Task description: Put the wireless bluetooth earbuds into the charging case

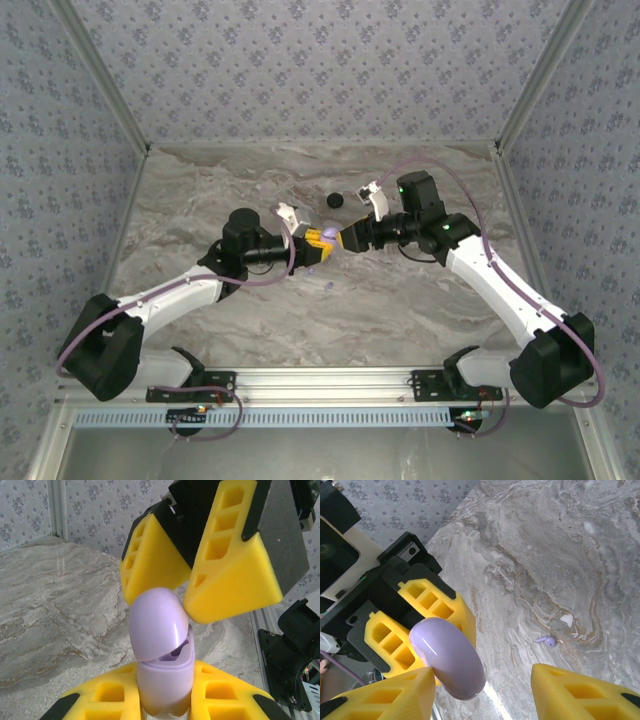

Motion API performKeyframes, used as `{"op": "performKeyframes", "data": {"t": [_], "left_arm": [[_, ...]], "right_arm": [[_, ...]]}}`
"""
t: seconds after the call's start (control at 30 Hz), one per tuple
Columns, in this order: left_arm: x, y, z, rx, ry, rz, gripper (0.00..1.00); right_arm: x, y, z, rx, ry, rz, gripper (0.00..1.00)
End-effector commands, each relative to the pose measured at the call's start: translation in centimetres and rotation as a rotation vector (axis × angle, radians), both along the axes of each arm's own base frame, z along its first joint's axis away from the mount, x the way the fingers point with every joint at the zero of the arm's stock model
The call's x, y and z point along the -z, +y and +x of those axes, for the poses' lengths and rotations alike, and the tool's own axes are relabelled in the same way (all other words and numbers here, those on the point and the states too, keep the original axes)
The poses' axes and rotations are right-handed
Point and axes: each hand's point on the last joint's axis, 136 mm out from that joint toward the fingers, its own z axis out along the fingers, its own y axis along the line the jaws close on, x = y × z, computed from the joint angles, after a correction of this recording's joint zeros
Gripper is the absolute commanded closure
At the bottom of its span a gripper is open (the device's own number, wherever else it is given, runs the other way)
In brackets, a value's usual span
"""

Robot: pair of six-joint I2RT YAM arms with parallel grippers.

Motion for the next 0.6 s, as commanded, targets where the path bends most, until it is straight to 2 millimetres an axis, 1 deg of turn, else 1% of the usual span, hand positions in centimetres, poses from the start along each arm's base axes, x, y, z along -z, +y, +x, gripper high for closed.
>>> {"op": "performKeyframes", "data": {"t": [0.0, 0.2, 0.57], "left_arm": [[-0.9, -0.7, -1.4, 0.078, -0.048, -0.015, 0.81], [-0.9, -0.6, -1.4, 0.074, -0.048, -0.013, 0.81], [-1.2, -0.8, -0.8, 0.055, -0.042, -0.02, 0.81]], "right_arm": [[-1.3, -0.6, 1.3, 0.061, -0.029, -0.001, 0.45], [-1.1, -0.8, 1.5, 0.076, -0.021, -0.004, 0.45], [-0.6, -0.2, 0.2, 0.003, -0.001, -0.002, 0.44]]}}
